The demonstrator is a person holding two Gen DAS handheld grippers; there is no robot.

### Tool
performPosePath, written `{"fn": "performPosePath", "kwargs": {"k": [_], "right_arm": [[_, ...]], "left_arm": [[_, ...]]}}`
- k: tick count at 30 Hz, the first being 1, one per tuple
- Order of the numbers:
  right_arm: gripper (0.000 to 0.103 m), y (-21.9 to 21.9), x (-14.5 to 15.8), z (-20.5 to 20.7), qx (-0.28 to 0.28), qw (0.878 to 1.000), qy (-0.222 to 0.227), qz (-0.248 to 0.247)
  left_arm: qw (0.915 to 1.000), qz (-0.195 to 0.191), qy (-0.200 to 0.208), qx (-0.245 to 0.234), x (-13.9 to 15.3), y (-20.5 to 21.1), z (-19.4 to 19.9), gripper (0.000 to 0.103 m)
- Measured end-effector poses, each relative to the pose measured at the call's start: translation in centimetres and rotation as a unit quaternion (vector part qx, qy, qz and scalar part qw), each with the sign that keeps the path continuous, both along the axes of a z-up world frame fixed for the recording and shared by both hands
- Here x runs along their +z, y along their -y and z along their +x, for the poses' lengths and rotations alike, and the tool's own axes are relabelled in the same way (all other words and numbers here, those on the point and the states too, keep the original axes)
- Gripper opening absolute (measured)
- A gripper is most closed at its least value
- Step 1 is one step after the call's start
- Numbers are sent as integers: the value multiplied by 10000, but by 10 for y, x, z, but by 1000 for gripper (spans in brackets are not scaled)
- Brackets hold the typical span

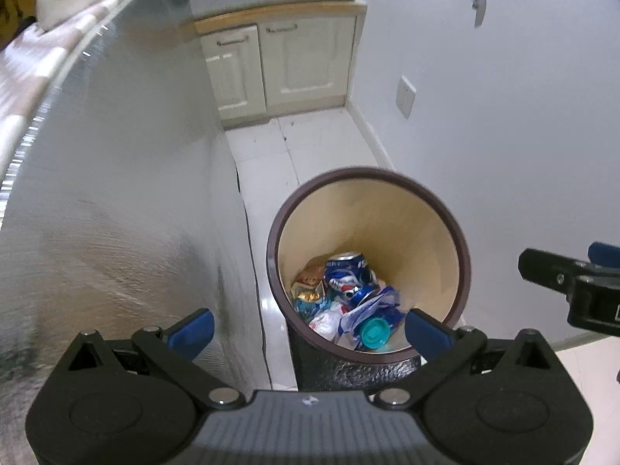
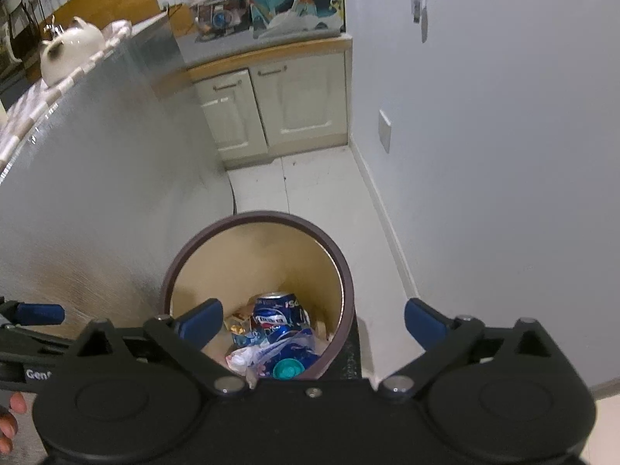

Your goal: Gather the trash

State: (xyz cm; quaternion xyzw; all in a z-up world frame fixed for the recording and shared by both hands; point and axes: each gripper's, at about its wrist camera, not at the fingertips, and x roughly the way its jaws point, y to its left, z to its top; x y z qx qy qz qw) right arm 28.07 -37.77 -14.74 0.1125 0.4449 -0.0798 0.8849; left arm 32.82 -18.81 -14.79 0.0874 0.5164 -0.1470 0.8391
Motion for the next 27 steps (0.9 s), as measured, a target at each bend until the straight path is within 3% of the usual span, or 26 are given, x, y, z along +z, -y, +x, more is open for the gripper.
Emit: {"fn": "performPosePath", "kwargs": {"k": [15,27], "right_arm": [[102,-23,74,-59,114,9965,762,-310],[102,-44,112,-108,163,9926,1111,-464]], "left_arm": [[9958,-445,801,-52,76,-32,-56,103],[9871,-788,1391,-97,119,-64,-113,103]]}}
